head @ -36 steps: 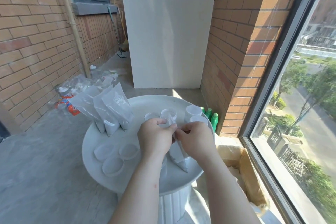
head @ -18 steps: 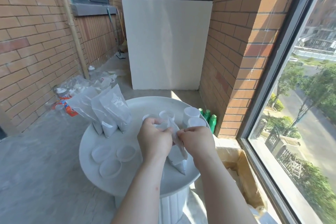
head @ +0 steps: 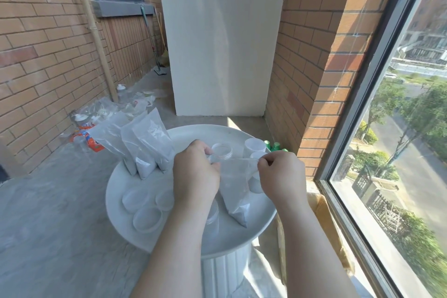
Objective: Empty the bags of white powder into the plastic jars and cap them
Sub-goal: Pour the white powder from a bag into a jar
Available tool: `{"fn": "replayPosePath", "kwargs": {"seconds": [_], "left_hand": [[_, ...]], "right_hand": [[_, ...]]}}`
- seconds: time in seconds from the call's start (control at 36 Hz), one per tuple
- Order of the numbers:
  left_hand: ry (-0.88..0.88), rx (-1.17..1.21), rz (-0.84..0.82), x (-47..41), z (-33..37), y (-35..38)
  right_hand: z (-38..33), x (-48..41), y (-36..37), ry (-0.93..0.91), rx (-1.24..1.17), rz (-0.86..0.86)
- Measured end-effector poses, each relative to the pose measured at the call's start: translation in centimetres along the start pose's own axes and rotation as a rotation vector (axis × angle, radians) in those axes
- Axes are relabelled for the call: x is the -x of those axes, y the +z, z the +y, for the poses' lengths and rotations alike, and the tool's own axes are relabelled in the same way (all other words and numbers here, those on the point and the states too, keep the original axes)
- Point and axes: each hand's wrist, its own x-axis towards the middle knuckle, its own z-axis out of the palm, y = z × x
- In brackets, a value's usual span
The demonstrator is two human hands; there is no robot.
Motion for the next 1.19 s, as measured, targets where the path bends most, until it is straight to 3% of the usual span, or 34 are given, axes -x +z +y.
{"fn": "replayPosePath", "kwargs": {"seconds": [0.19, 0.31, 0.42, 0.5, 0.58, 0.89, 1.06, 1.19], "left_hand": [[0.089, -0.149, -0.025, 0.2, 0.6, -1.0], [0.282, -0.254, 0.004, 1.1, 1.7, -1.4], [0.451, -0.208, -0.177, 1.6, 2.7, -1.6], [0.417, -0.268, -0.318, 1.9, 2.8, -1.3], [0.408, -0.292, -0.347, 2.2, 2.5, -0.8], [0.408, -0.256, -0.240, 1.7, 2.0, 0.4], [0.444, -0.226, -0.114, 1.4, 2.8, 0.5], [0.540, -0.051, 0.009, 1.6, 4.3, 0.0]], "right_hand": [[-0.2, 0.2, -0.2, -0.008, -0.057, 0.025], [-0.3, 0.3, -0.1, 0.048, -0.132, 0.002], [-0.3, 0.2, -0.2, 0.074, -0.161, 0.001], [-0.4, 0.3, -0.3, 0.083, -0.171, -0.007], [-0.4, 0.3, -0.2, 0.085, -0.175, -0.005], [0.0, 0.3, 0.0, 0.137, -0.298, 0.001], [1.7, 0.1, 1.4, 0.325, -0.310, -0.104], [1.8, 0.4, -0.1, 0.541, -0.265, -0.303]]}}
